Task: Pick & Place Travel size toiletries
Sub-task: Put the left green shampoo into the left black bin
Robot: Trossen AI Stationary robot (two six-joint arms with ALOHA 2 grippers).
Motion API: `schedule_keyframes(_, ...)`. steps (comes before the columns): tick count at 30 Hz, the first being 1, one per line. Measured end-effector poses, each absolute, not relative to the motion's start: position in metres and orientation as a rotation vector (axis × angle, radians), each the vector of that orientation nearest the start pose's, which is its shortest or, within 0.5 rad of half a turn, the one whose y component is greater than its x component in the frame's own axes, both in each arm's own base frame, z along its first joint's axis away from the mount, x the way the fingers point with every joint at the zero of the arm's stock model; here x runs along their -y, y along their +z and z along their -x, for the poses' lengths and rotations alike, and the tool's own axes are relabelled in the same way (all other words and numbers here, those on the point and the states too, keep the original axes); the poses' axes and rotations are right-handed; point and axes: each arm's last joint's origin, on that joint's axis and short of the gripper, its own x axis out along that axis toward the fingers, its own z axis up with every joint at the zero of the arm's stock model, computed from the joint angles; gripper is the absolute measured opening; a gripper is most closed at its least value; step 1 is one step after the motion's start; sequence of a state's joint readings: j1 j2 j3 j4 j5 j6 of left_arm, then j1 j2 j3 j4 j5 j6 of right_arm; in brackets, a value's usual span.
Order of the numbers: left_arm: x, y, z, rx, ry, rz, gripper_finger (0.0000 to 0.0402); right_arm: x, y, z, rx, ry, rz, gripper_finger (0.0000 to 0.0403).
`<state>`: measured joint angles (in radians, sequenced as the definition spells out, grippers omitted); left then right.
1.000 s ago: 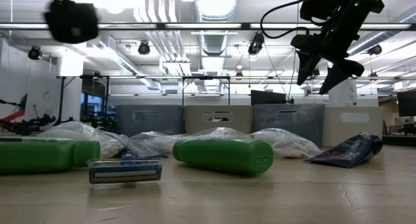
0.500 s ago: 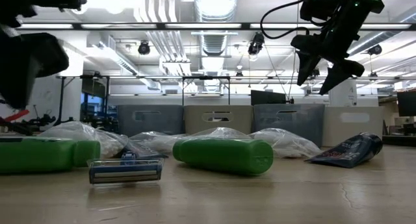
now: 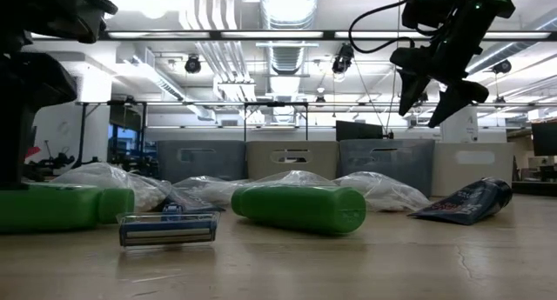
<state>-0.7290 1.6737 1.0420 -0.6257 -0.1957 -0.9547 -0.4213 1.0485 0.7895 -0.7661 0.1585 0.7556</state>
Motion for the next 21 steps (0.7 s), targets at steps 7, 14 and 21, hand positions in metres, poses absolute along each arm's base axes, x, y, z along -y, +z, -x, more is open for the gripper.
schedule_keyframes(7,0.209,0.163,-0.242,-1.202,0.094,0.248,0.0275,0.082,0.245,-0.172,-0.786,-0.897,-0.803,0.0364)
schedule_keyframes(14,0.213,0.149,-0.247,-1.19,0.147,0.297,0.0275,0.082,0.243,-0.171,-0.794,-0.898,-0.8,0.0364)
schedule_keyframes(21,0.212,0.151,-0.248,-1.15,0.221,0.378,0.0274,0.082,0.242,-0.171,-0.803,-0.897,-0.787,0.0364)
